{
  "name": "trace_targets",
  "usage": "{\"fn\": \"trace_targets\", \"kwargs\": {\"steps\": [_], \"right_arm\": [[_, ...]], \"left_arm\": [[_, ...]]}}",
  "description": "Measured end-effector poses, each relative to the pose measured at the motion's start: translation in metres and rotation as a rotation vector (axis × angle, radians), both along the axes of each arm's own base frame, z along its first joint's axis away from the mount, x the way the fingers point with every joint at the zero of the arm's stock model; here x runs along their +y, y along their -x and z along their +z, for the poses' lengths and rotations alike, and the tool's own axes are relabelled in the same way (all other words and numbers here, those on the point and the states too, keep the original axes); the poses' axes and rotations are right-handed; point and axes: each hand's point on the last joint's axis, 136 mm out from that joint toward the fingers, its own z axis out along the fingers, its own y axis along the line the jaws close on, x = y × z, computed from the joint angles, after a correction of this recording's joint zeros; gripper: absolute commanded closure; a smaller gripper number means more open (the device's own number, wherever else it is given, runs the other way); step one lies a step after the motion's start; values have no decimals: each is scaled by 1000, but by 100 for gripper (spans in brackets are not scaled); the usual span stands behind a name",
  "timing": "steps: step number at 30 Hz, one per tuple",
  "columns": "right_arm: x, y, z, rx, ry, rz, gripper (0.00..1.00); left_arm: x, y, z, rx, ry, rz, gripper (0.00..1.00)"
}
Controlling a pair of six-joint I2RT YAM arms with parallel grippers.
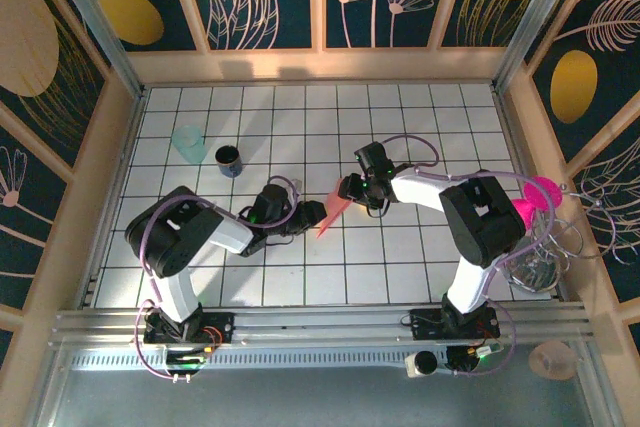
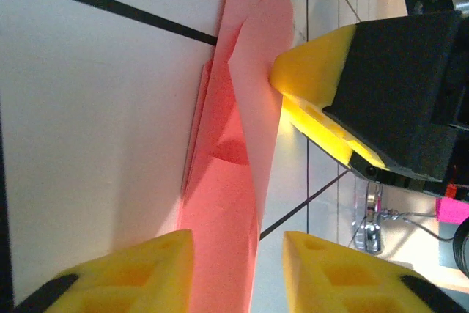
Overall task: Fold a paper plane with a square sheet of paper (pick it up from the middle)
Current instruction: Fold the wing for the fifth time at the center of the table.
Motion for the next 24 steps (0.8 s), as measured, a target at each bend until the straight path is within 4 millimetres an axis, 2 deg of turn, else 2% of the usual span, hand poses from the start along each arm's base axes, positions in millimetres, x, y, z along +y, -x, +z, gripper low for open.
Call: {"fn": "trace_targets", "kwargs": {"steps": [9,17,24], "right_arm": [[-1,0,0,5,-1,-17,48],[-1,0,-1,7,-2,-21,49],[-1,0,-1,9,-2,-25,50]], "left_arm": [[8,2,12,-62,-60,3,56],[4,20,-6,-68,-201,-47,56],[3,21,-10,-78,-247,-66,65]]}}
